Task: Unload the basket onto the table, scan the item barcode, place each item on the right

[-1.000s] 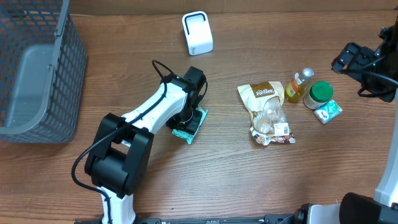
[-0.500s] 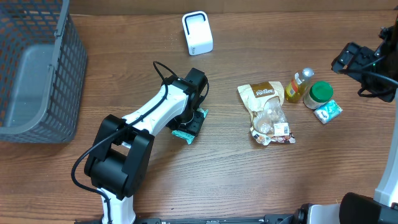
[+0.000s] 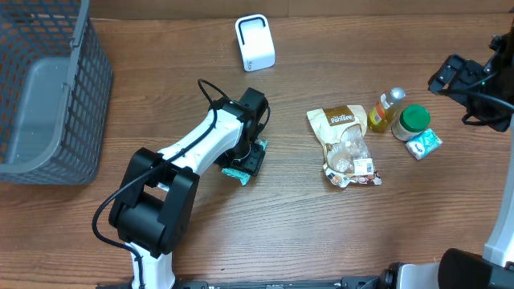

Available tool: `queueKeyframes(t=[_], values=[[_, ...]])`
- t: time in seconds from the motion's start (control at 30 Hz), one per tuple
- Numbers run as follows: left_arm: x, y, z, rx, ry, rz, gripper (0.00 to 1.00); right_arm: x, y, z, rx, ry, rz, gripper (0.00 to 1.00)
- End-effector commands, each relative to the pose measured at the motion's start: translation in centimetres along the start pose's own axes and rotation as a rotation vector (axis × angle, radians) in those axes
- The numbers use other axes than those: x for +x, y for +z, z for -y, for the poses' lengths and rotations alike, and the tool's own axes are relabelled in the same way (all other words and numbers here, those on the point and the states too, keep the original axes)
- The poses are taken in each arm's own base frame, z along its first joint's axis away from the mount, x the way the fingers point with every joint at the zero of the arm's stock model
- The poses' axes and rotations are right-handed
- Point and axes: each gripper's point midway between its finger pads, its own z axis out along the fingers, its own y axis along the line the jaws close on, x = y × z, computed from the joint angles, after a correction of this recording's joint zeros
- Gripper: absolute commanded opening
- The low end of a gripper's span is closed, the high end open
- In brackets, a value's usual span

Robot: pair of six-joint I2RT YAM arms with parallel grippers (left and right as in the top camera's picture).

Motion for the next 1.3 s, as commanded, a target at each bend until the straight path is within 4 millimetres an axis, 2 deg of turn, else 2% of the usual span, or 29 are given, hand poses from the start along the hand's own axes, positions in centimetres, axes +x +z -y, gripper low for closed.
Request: queueKeyframes(t=[0.0, 0.13, 0.33, 0.37, 0.43, 0.67, 0.8, 0.9, 0.93, 0.97, 1.0, 1.27], values=[[1.1, 1.9, -0.4, -0.014, -0.013, -0.066, 0.67, -0.5, -0.9, -0.1, -0.004, 0.004, 0.036, 1.00], [-0.4, -0.3, -0.2, -0.017, -0.013, -0.039, 0.69, -0.5, -0.9, -0.1, -0.004, 0.004, 0.036, 1.00], [-3.2, -4.9, 0.4, -0.002, -0.019, 0.034, 0.71, -0.5, -0.9, -0.1, -0.004, 0.004, 0.036, 1.00], [-3.9, -5.9, 0.8, 0.013, -0.027, 0.058, 0.72, -0.5, -0.9, -0.1, -0.004, 0.004, 0.036, 1.00], [-4.4, -6.4, 1.6, 0.059, -0.024, 0.076, 0.72, -0.5, -0.9, -0.1, -0.004, 0.004, 0.036, 1.00], [-4.5, -6.0, 2.7, 0.101, -0.014, 0.082, 0.67, -0.5, -0.9, -0.1, -0.004, 0.004, 0.036, 1.00], [-3.9, -5.6, 3.4, 0.109, -0.005, 0.063, 0.54, -0.5, -0.9, -0.1, -0.004, 0.004, 0.036, 1.00], [-3.3, -5.1, 4.0, 0.105, 0.011, 0.046, 0.38, -0.5, -0.9, -0.1, -0.004, 0.004, 0.036, 1.00], [-3.1, -4.9, 4.3, 0.104, 0.019, 0.041, 0.27, -0.5, -0.9, 0.0, -0.004, 0.004, 0.036, 1.00], [-3.0, -4.6, 4.6, 0.103, 0.026, 0.038, 0.12, -0.5, -0.9, -0.1, -0.004, 0.004, 0.036, 1.00], [-2.8, -4.3, 4.8, 0.102, 0.034, 0.034, 0.05, -0.5, -0.9, -0.1, -0.004, 0.004, 0.036, 1.00], [-0.6, -0.9, 6.3, 0.092, 0.088, -0.006, 0.04, -0.5, -0.9, -0.1, -0.004, 0.004, 0.036, 1.00]])
